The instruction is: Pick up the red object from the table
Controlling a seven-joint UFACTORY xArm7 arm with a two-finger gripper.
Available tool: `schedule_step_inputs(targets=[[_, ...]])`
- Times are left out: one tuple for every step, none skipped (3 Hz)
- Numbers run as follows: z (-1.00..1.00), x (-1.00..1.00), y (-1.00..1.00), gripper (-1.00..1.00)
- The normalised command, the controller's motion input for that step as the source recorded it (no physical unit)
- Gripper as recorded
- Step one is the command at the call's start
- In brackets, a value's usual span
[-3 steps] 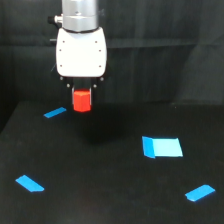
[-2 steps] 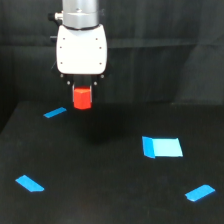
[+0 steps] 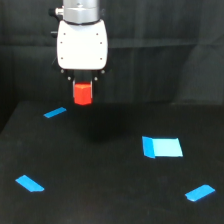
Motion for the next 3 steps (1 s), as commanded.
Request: schedule_step_inputs(targets=[[0.01, -0.04, 0.00, -0.90], [-0.05, 0.03, 0.01, -0.92], [0.07, 0.05, 0.03, -0.90]])
